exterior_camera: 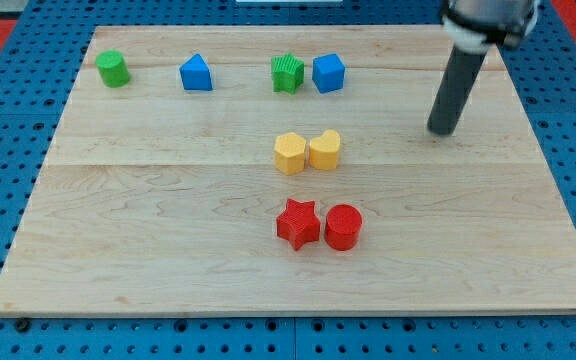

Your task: Slide the blue cube above the hexagon

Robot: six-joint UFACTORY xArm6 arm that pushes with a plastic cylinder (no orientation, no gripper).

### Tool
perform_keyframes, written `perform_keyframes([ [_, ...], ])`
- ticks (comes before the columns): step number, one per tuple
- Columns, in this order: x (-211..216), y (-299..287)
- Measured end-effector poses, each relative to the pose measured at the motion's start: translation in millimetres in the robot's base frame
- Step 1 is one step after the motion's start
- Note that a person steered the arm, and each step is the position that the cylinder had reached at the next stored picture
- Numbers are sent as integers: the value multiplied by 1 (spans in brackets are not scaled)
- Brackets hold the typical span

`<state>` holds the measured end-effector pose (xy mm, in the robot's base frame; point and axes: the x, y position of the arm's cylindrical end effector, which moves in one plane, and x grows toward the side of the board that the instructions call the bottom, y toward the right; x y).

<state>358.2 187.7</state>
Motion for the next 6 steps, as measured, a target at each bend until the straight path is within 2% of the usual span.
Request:
perform_keyframes([
  [1, -78, -27],
  [2, -95, -90],
  [3, -90, -144],
  [4, -49, -147],
  [5, -43, -129],
  [6, -17, -164],
])
